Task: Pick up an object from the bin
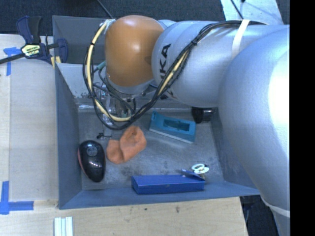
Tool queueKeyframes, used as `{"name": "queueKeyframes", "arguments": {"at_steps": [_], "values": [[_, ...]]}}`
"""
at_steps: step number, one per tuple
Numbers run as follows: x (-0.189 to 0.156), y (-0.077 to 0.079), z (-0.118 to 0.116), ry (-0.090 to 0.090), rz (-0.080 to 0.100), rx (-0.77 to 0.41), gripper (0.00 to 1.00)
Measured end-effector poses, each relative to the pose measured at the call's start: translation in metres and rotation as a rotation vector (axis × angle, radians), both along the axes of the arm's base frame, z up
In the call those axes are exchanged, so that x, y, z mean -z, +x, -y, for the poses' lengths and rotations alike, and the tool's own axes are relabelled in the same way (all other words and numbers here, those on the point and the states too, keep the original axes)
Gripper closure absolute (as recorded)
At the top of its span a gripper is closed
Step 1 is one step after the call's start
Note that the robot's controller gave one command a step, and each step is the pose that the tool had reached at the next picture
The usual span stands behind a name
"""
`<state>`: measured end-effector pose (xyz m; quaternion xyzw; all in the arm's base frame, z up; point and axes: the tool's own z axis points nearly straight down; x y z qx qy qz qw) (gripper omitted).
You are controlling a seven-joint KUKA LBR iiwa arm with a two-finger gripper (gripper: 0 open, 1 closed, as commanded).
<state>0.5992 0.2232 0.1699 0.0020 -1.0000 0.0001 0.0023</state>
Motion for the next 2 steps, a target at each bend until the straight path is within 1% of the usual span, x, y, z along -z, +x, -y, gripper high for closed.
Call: {"name": "queueKeyframes", "arguments": {"at_steps": [1,2], "values": [[-0.005,0.002,0.001,0.001,0.007,0.004,0.0],[0.048,-0.022,0.034,0.001,0.009,-0.158,0.0]]}}
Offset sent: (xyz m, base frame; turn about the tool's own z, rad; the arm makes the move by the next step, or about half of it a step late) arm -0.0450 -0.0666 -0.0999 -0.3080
